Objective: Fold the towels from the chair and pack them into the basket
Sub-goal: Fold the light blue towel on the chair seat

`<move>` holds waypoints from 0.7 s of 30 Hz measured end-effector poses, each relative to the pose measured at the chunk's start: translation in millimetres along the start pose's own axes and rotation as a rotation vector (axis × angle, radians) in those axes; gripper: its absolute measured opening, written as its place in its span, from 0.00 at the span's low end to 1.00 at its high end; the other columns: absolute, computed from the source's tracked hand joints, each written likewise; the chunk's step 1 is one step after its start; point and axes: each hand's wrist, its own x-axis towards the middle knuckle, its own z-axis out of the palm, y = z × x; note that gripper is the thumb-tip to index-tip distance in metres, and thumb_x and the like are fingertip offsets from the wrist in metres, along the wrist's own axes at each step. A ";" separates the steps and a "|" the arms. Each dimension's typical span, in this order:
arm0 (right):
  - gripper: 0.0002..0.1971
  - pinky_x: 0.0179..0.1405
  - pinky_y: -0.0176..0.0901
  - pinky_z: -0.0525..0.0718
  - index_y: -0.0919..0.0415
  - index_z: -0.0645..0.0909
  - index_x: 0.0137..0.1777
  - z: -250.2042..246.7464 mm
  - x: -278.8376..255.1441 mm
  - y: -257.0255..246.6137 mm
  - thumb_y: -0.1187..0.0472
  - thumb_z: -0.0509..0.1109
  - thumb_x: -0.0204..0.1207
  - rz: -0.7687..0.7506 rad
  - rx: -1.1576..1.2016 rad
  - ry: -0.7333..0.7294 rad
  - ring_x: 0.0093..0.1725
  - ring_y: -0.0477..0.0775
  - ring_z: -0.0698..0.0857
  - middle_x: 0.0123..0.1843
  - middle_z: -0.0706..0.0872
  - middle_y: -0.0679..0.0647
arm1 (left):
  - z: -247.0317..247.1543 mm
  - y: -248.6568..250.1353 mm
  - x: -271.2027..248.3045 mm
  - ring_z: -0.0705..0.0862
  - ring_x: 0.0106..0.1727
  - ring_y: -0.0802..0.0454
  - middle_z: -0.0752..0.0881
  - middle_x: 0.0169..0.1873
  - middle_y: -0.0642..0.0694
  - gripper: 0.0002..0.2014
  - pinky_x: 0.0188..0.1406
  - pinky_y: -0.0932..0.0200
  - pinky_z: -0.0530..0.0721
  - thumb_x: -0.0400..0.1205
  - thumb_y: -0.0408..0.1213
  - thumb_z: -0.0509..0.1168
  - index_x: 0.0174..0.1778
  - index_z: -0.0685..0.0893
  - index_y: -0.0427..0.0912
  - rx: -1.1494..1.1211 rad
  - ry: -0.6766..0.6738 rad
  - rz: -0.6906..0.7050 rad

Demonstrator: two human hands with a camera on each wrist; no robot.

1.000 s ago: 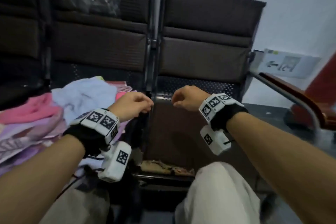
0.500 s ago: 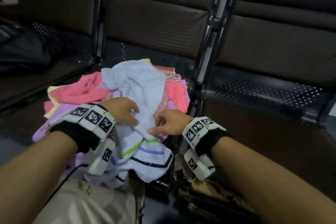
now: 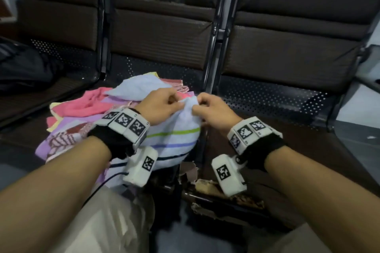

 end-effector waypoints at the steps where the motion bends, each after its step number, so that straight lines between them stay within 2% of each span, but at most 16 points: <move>1: 0.14 0.29 0.37 0.75 0.55 0.75 0.33 -13.8 -6.6 -4.2 0.74 0.66 0.73 -0.019 0.024 0.042 0.28 0.44 0.76 0.27 0.78 0.47 | 5.3 15.1 -1.3 0.79 0.36 0.51 0.82 0.34 0.45 0.08 0.40 0.56 0.77 0.81 0.38 0.66 0.47 0.82 0.35 -0.096 -0.012 0.032; 3: 0.11 0.34 0.38 0.79 0.57 0.80 0.38 -40.6 -20.0 -10.2 0.75 0.68 0.72 -0.031 0.074 0.102 0.33 0.46 0.79 0.33 0.82 0.52 | 15.8 41.0 -3.0 0.77 0.33 0.51 0.80 0.32 0.43 0.08 0.34 0.58 0.76 0.82 0.34 0.65 0.48 0.81 0.32 -0.276 -0.034 0.077; 5: 0.06 0.38 0.37 0.81 0.60 0.85 0.40 -63.5 -33.9 -9.3 0.70 0.69 0.72 0.011 0.149 0.124 0.38 0.47 0.83 0.37 0.86 0.54 | 27.2 58.6 -3.3 0.76 0.33 0.52 0.79 0.32 0.42 0.07 0.32 0.61 0.76 0.81 0.32 0.66 0.49 0.82 0.32 -0.368 -0.044 0.107; 7: 0.05 0.37 0.36 0.81 0.64 0.87 0.38 -79.8 -49.2 -1.5 0.66 0.71 0.73 0.043 0.201 0.102 0.37 0.47 0.83 0.35 0.87 0.55 | 42.1 69.1 -2.0 0.77 0.34 0.52 0.79 0.32 0.43 0.06 0.36 0.59 0.77 0.80 0.31 0.67 0.49 0.82 0.32 -0.382 -0.088 0.136; 9: 0.07 0.39 0.40 0.79 0.70 0.86 0.38 -89.6 -60.4 11.9 0.67 0.72 0.74 0.052 0.161 0.106 0.36 0.49 0.82 0.34 0.86 0.57 | 57.7 73.4 -0.6 0.78 0.34 0.52 0.81 0.32 0.44 0.04 0.38 0.57 0.78 0.79 0.30 0.68 0.48 0.82 0.33 -0.342 -0.181 0.140; 11: 0.08 0.40 0.37 0.76 0.67 0.85 0.35 -96.8 -68.6 23.6 0.71 0.71 0.75 0.005 0.081 0.103 0.35 0.42 0.79 0.31 0.85 0.50 | 70.9 73.0 1.7 0.80 0.34 0.49 0.83 0.35 0.40 0.04 0.37 0.59 0.80 0.79 0.27 0.68 0.48 0.81 0.34 -0.307 -0.290 0.076; 12: 0.08 0.40 0.35 0.76 0.65 0.84 0.35 -100.7 -70.6 28.5 0.73 0.70 0.75 -0.039 0.012 0.088 0.35 0.41 0.79 0.31 0.84 0.47 | 76.0 71.5 4.8 0.81 0.35 0.47 0.83 0.36 0.40 0.05 0.36 0.62 0.80 0.79 0.26 0.67 0.49 0.81 0.33 -0.278 -0.313 0.048; 13: 0.07 0.42 0.37 0.77 0.65 0.85 0.38 -105.6 -72.0 32.1 0.74 0.70 0.74 -0.070 -0.074 0.077 0.38 0.42 0.79 0.34 0.85 0.49 | 80.0 69.5 9.7 0.81 0.36 0.47 0.83 0.38 0.42 0.07 0.36 0.64 0.80 0.78 0.25 0.67 0.51 0.81 0.33 -0.220 -0.297 0.037; 15: 0.07 0.48 0.39 0.79 0.66 0.87 0.44 -115.8 -73.5 38.0 0.76 0.71 0.73 -0.105 -0.185 0.079 0.44 0.45 0.81 0.40 0.87 0.54 | 85.5 67.0 22.0 0.79 0.43 0.50 0.80 0.46 0.44 0.12 0.39 0.67 0.76 0.77 0.27 0.68 0.56 0.78 0.36 -0.015 -0.181 0.071; 16: 0.09 0.49 0.37 0.80 0.64 0.87 0.44 -120.4 -74.0 40.1 0.76 0.71 0.71 -0.115 -0.202 0.089 0.44 0.45 0.83 0.42 0.88 0.55 | 87.2 66.4 28.1 0.76 0.48 0.52 0.76 0.51 0.44 0.17 0.43 0.67 0.73 0.76 0.29 0.69 0.60 0.76 0.38 0.077 -0.138 0.106; 18: 0.12 0.48 0.30 0.81 0.61 0.88 0.42 -128.2 -74.3 43.5 0.78 0.71 0.69 -0.135 -0.208 0.140 0.45 0.45 0.85 0.42 0.89 0.53 | 91.7 64.9 39.3 0.71 0.58 0.55 0.70 0.60 0.44 0.25 0.57 0.69 0.67 0.76 0.32 0.69 0.69 0.72 0.40 0.198 -0.132 0.184; 19: 0.13 0.48 0.30 0.82 0.59 0.88 0.41 -131.9 -74.2 44.6 0.78 0.71 0.68 -0.148 -0.210 0.175 0.46 0.45 0.86 0.42 0.89 0.52 | 95.0 63.3 43.2 0.69 0.61 0.54 0.69 0.62 0.45 0.25 0.63 0.66 0.66 0.76 0.33 0.69 0.70 0.73 0.41 0.247 -0.152 0.222; 20: 0.13 0.49 0.31 0.83 0.57 0.88 0.39 -135.5 -74.1 45.4 0.77 0.71 0.68 -0.159 -0.206 0.208 0.46 0.45 0.86 0.42 0.90 0.52 | 99.3 61.3 46.9 0.71 0.62 0.52 0.72 0.61 0.45 0.20 0.66 0.62 0.67 0.77 0.34 0.68 0.66 0.77 0.41 0.280 -0.166 0.257; 21: 0.14 0.49 0.31 0.83 0.55 0.88 0.38 -139.1 -73.7 46.1 0.77 0.72 0.68 -0.170 -0.194 0.235 0.47 0.43 0.87 0.42 0.90 0.50 | 102.6 59.2 49.2 0.75 0.60 0.49 0.77 0.56 0.45 0.12 0.63 0.58 0.71 0.78 0.34 0.67 0.58 0.82 0.42 0.294 -0.178 0.269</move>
